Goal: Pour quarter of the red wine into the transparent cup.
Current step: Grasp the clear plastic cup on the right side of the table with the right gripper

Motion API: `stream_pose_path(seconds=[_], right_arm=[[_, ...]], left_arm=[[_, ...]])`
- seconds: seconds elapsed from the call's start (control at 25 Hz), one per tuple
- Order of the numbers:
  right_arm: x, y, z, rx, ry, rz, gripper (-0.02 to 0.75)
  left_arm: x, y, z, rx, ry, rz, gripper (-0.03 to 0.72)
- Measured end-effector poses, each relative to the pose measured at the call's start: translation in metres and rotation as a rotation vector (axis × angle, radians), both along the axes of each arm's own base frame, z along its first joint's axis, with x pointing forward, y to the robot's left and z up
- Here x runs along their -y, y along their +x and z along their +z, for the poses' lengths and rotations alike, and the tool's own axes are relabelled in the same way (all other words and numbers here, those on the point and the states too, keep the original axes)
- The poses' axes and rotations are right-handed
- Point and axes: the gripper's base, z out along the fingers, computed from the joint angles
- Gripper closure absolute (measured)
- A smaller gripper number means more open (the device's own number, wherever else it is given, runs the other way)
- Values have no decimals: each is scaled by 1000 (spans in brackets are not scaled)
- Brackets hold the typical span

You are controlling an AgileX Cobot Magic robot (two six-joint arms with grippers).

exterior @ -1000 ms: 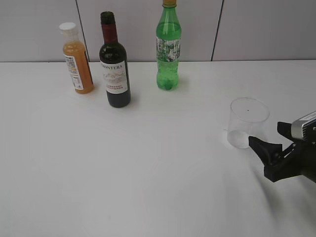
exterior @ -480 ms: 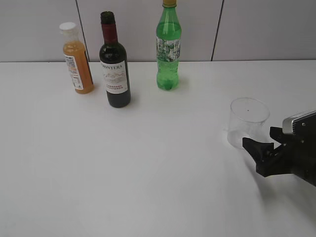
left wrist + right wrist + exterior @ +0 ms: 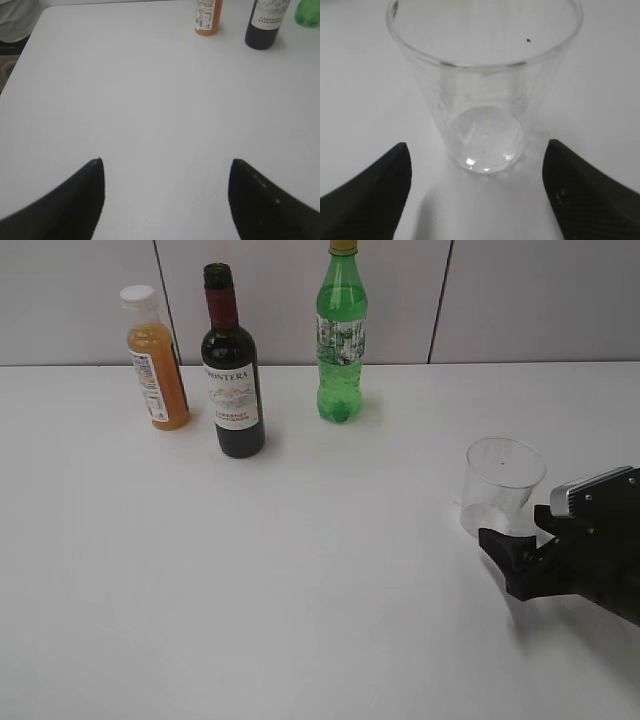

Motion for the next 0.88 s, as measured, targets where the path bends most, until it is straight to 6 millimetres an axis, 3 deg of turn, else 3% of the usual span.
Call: stream_pose_path(seconds=[0.88], right_arm=[[-7,33,-29,33,-21,65,64]], left_arm=[[0,0,0,0,0,0,99]])
